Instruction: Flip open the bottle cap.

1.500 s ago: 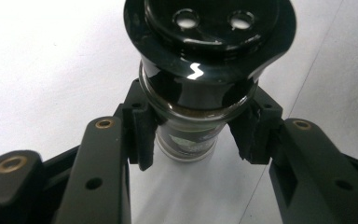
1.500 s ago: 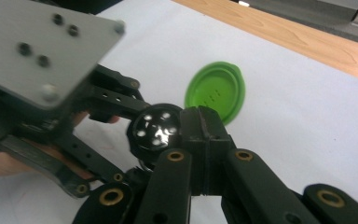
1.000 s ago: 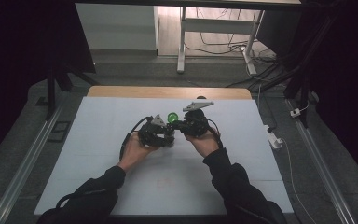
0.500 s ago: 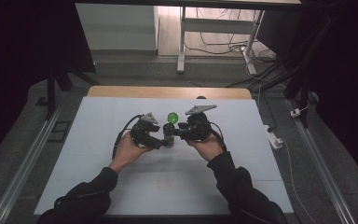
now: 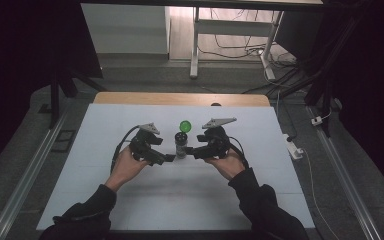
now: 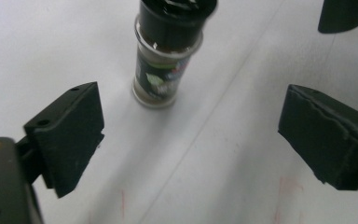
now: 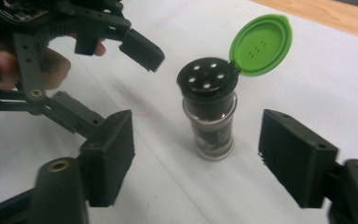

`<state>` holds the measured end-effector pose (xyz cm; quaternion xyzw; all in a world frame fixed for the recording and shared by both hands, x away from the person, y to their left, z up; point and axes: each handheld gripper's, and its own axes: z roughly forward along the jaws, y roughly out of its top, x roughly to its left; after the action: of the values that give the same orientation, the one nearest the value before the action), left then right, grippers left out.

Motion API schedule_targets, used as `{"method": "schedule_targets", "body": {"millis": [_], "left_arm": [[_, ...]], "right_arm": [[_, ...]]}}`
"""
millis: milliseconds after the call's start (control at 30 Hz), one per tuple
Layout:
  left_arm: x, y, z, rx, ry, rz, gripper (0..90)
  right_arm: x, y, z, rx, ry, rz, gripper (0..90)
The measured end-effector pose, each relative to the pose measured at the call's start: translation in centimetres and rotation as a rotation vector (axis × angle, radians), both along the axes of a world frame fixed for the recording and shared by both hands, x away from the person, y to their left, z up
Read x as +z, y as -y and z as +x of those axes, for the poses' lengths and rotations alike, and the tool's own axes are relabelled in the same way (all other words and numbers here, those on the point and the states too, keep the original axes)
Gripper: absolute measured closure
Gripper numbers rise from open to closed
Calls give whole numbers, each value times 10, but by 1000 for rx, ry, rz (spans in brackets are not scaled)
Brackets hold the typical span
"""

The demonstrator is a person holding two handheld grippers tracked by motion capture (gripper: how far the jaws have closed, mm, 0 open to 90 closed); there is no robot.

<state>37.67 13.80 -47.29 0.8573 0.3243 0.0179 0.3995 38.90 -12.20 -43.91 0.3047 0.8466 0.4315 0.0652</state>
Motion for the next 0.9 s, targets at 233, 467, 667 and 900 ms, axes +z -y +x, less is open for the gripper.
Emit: {"method": "schedule_targets", "body": {"millis": [233,467,667,900], "left_arm": [[9,-19,-23,21,18,-9,17],[14,-42,-47,48,25,-29,6],[17,-70,-72,90,41,-38,1],[20,-97,-99,161,67,-55,0]], "right_arm": [[1,3,-10,28,-13,-13,134],[4,10,-23,48,-7,-14,72],[4,20,-34,64,2,-12,19],[3,37,-50,55,15,-21,0]]}}
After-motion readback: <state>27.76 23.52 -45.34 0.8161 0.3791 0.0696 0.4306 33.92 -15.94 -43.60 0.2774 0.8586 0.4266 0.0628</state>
